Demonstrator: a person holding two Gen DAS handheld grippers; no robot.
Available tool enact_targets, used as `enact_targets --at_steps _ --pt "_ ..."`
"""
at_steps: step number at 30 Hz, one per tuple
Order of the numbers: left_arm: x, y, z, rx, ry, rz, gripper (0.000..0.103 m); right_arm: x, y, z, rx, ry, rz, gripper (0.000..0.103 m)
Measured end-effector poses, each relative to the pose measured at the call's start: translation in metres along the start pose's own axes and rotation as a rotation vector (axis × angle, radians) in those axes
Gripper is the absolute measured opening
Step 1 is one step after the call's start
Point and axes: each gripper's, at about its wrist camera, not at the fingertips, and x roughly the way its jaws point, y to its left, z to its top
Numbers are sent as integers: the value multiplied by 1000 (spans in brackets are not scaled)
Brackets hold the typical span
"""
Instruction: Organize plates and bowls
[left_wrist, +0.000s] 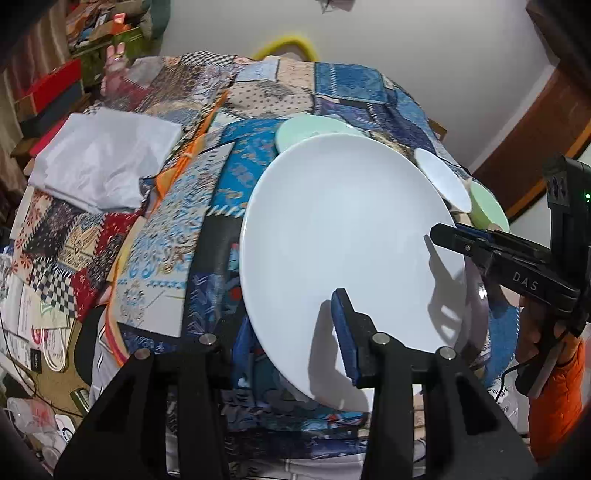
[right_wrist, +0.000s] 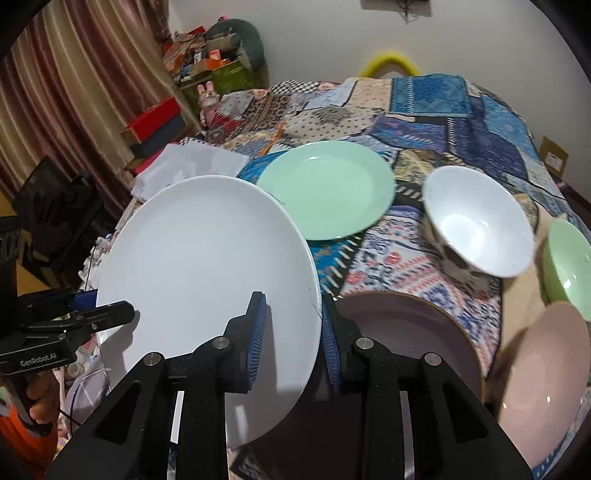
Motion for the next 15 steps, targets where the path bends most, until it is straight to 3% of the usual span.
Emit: enact_targets --at_steps 15 --pt "12 -58 0 113 44 -50 41 -43 -38 -29 87 -48 -63 27"
